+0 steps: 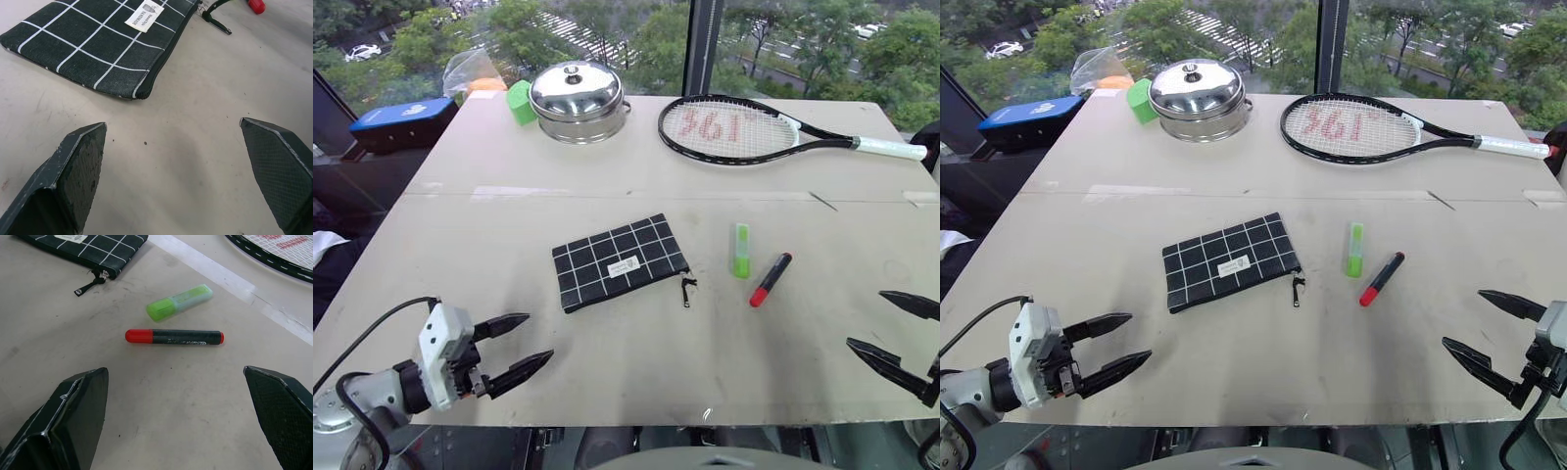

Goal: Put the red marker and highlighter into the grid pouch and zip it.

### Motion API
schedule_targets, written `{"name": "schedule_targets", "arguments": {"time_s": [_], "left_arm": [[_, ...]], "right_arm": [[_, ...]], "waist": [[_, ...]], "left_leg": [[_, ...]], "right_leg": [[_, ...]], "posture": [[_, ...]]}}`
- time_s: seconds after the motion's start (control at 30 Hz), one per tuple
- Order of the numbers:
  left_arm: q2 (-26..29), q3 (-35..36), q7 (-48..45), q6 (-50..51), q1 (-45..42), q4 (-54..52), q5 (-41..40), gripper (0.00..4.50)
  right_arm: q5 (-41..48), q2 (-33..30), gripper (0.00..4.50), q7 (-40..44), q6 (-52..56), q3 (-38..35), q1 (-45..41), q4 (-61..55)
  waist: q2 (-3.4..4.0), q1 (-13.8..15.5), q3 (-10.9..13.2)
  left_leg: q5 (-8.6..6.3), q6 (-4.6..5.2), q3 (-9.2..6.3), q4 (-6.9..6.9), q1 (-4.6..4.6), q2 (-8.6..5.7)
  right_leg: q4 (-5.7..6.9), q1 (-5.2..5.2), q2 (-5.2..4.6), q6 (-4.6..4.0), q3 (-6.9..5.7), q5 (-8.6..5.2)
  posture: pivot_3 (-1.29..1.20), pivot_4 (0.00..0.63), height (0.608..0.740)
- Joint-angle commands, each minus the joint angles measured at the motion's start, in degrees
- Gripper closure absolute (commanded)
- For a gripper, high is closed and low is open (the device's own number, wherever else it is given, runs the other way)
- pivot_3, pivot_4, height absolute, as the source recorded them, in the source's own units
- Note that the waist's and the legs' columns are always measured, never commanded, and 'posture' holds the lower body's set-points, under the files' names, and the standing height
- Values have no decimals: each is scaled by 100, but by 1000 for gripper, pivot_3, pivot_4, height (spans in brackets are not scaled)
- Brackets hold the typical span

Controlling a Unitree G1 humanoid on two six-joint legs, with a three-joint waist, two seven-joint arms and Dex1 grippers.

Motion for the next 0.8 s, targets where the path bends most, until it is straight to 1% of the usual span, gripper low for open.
{"name": "schedule_targets", "arguments": {"time_s": [0.03, 0.13, 0.17, 0.23, 0.27, 0.3, 0.37, 0.5, 0.6, 0.67, 0.8], "left_arm": [[-60, -73, 310, 167, -323, -82, -119, 59], [-140, -317, 888, 156, -1203, 220, 186, 59], [-96, -389, 933, -200, -1399, 426, 536, 59], [37, -561, 783, -1046, -1578, 790, 1155, 59], [172, -697, 712, -1834, -1588, 1064, 1673, 59], [261, -786, 660, -2459, -1582, 1309, 2022, 59], [421, -895, 738, -3580, -1580, 1837, 2625, 59], [527, -1103, 1101, -5215, -1807, 2618, 3341, 59], [534, -1327, 1377, -5816, -2035, 2929, 3683, 59], [413, -1538, 1688, -6079, -2286, 3073, 4032, 59], [207, -1968, 2120, -6162, -2696, 3247, 4456, 59]], "right_arm": [[4, 101, 16, -83, -238, 101, -126, -96], [77, 327, 16, -469, -253, 648, -580, -266], [114, 345, 16, -511, -206, 769, -635, -352], [136, 361, 16, -544, -192, 967, -707, -513], [132, 335, 16, -504, -232, 1093, -710, -638], [140, 304, 16, -456, -269, 1200, -706, -742], [238, 248, 16, -417, -243, 1404, -730, -964], [356, 93, 16, -392, -138, 1776, -878, -1222], [361, -11, 16, -410, -133, 1947, -944, -1305], [354, -65, 16, -413, -130, 2084, -994, -1364], [323, -84, 16, -535, -131, 2239, -1045, -1419]], "waist": [[1, 0, 0], [3, 31, 2], [4, 38, 3], [0, 38, -6], [-1, 30, -10], [1, 9, -10], [0, -15, -12], [-6, -8, -18], [-4, 29, -24], [1, 67, -31], [22, 139, -47]], "left_leg": [[0, 0, 0, 0, 0, 0], [0, 1, -3, 0, 1, -1], [1, 1, -6, 2, 0, -1], [1, 1, -3, 4, 2, -2], [2, 1, 0, 4, 4, -3], [8, 13, 7, 2, 6, -3], [11, 25, 19, -14, 6, -3], [12, 25, 21, -59, 6, 0], [11, 25, 15, -60, 4, -1], [11, 25, 15, -60, 4, -6], [13, 28, 20, -59, 6, -10]], "right_leg": [[0, 0, 0, 0, 0, 0], [-1, 2, -1, 0, -2, 0], [3, 2, 0, -2, -6, 2], [7, 3, 5, -7, -9, 6], [7, 3, 7, -8, -12, 6], [6, 3, 13, -31, -12, 19], [-9, -1, 27, -33, -5, 20], [-58, -2, 10, -37, -9, 24], [-61, 1, -6, -38, -10, 24], [-61, 4, -16, -37, -9, 25], [-58, 7, -19, -35, -19, 26]], "posture": [[0, 150, 740], [0, 150, 740], [0, 150, 740], [0, 150, 740], [0, 150, 740], [0, 150, 740], [0, 150, 740], [0, 150, 740], [0, 150, 740], [0, 150, 740], [0, 150, 740]]}}
